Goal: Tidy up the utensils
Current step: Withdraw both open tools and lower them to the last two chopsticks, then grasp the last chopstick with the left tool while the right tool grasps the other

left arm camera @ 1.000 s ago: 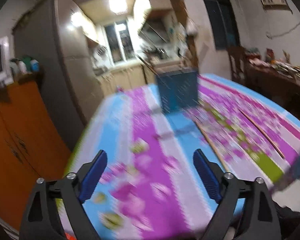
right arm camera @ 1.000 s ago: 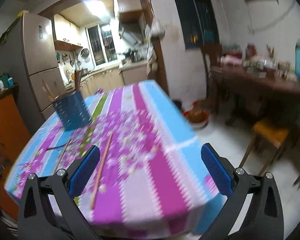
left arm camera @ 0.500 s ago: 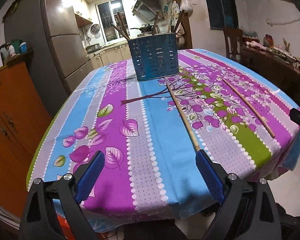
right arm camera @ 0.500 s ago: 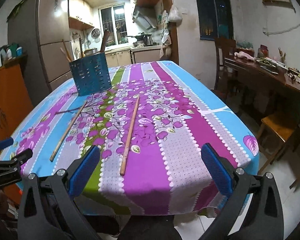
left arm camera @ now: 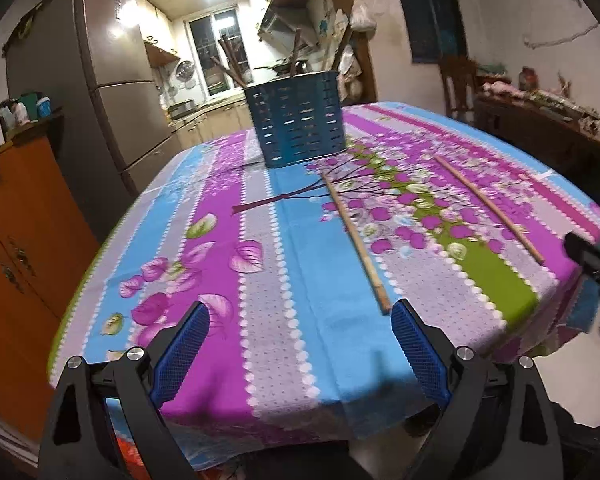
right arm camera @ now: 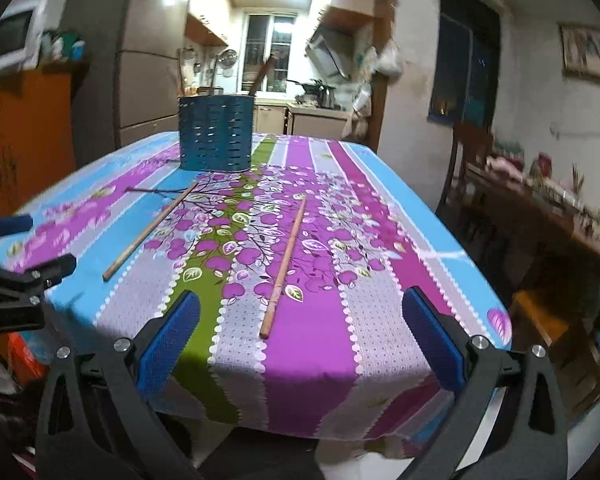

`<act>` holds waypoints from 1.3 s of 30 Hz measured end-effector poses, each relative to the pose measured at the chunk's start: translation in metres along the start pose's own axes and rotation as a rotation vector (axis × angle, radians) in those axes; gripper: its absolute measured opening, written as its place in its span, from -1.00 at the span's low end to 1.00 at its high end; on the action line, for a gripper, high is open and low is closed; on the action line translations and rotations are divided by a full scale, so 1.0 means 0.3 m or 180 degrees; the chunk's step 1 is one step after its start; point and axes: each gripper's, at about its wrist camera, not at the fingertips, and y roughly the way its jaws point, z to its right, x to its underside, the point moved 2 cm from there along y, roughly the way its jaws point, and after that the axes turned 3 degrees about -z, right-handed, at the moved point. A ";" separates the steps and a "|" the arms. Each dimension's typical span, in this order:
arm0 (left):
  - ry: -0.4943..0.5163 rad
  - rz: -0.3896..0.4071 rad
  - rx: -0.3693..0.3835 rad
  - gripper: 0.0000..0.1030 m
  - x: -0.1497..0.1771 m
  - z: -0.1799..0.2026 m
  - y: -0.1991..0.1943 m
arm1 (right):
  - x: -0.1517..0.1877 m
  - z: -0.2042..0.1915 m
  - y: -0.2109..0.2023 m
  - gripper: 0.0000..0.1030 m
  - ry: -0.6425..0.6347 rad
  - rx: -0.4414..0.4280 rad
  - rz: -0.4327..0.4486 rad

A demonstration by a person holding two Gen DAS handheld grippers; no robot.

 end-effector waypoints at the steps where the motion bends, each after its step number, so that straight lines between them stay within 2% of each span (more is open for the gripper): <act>1: -0.0022 0.0024 0.0080 0.79 0.009 0.003 -0.002 | 0.003 -0.010 -0.003 0.90 -0.0070 0.0022 0.0033; 5: -0.0008 0.0101 0.0198 0.74 0.010 0.027 -0.004 | 0.013 -0.050 -0.008 0.90 -0.0315 0.0079 0.0153; 7: 0.0027 0.0162 0.0244 0.63 0.002 0.041 -0.001 | 0.015 -0.063 -0.005 0.89 -0.0404 0.0063 0.0171; 10: 0.0039 0.0120 0.0266 0.43 -0.003 0.059 0.033 | 0.012 -0.062 0.007 0.89 -0.0411 0.0037 0.0182; 12: 0.0018 0.0054 0.0332 0.21 -0.002 0.066 0.065 | 0.008 -0.054 0.018 0.74 -0.0345 -0.0026 0.0173; 14: -0.0005 0.0016 0.0383 0.00 0.000 0.069 0.090 | 0.008 -0.051 0.035 0.31 -0.0276 -0.0127 0.0118; 15: 0.0000 -0.0002 0.0422 -0.05 0.001 0.075 0.101 | 0.011 -0.048 0.047 0.21 -0.0263 -0.0172 0.0083; 17: 0.0017 0.0022 0.0446 -0.13 0.005 0.082 0.113 | 0.021 -0.052 0.064 -0.17 -0.0296 -0.0187 0.0048; 20: 0.0042 0.0082 0.0517 -0.30 0.011 0.091 0.127 | 0.030 -0.049 0.088 -0.42 -0.0268 -0.0263 -0.0008; 22: 0.0063 0.0137 0.0526 -0.31 0.013 0.095 0.132 | 0.033 -0.042 0.109 -0.53 -0.0227 -0.0298 -0.0081; 28: 0.0061 0.0247 0.0592 -0.39 0.023 0.098 0.132 | 0.067 -0.036 0.128 -0.66 -0.0166 -0.0376 -0.0180; 39: -0.0028 0.0345 0.0719 -0.40 0.035 0.087 0.134 | 0.078 -0.005 0.133 -0.69 0.0019 -0.0530 -0.0147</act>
